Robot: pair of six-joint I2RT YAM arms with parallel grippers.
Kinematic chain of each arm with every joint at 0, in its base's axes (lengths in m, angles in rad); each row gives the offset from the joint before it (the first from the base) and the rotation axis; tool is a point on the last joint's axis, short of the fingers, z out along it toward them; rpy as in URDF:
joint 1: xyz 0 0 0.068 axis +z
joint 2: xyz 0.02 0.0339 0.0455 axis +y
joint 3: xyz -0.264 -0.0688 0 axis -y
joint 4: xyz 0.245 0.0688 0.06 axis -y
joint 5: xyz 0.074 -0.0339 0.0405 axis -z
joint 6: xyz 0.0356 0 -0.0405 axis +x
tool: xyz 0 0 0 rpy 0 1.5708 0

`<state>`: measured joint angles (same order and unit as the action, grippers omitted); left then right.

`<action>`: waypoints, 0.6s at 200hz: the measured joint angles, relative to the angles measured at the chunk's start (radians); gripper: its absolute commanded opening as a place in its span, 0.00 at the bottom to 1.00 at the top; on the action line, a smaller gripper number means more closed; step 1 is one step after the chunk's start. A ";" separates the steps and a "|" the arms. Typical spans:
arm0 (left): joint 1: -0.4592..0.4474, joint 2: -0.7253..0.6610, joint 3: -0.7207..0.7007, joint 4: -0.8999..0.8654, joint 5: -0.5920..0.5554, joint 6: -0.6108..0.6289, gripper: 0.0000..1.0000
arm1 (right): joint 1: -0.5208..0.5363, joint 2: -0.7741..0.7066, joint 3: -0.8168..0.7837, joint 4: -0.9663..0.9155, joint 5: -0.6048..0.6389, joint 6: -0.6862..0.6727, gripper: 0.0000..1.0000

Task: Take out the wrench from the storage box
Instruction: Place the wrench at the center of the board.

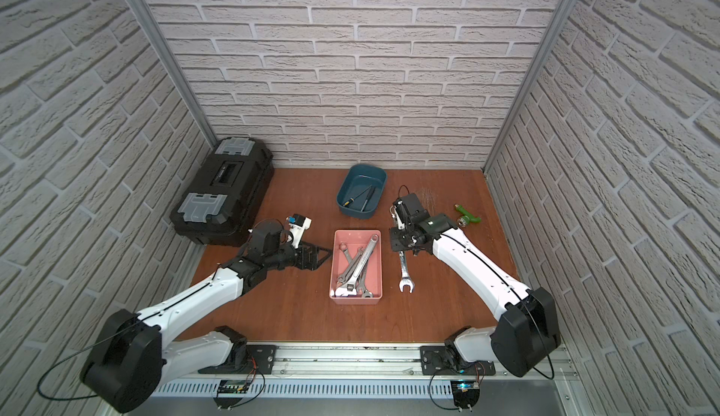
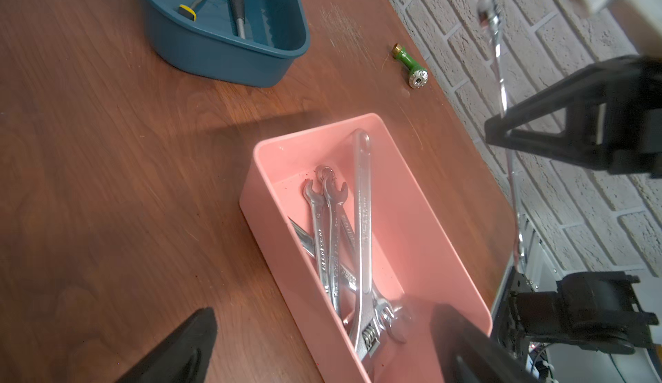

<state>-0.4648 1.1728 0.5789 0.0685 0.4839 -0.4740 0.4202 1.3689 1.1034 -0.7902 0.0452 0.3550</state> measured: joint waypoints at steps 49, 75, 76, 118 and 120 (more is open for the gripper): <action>0.000 0.051 0.011 0.009 0.014 0.006 0.98 | -0.021 0.107 -0.134 0.106 -0.023 0.030 0.03; 0.005 0.059 0.011 0.011 0.015 0.006 0.98 | -0.024 0.183 -0.142 0.171 -0.019 0.059 0.03; 0.005 0.059 0.011 0.011 0.015 0.006 0.98 | -0.024 0.186 -0.143 0.175 -0.018 0.061 0.04; 0.011 0.059 0.011 0.014 0.015 0.007 0.98 | -0.024 0.272 -0.143 0.252 0.005 0.100 0.05; 0.012 0.059 0.011 0.014 0.015 0.007 0.98 | -0.024 0.276 -0.143 0.254 0.007 0.102 0.05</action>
<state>-0.4530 1.2316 0.5900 0.0822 0.4988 -0.4671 0.3962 1.6447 0.9604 -0.5362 0.0521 0.4568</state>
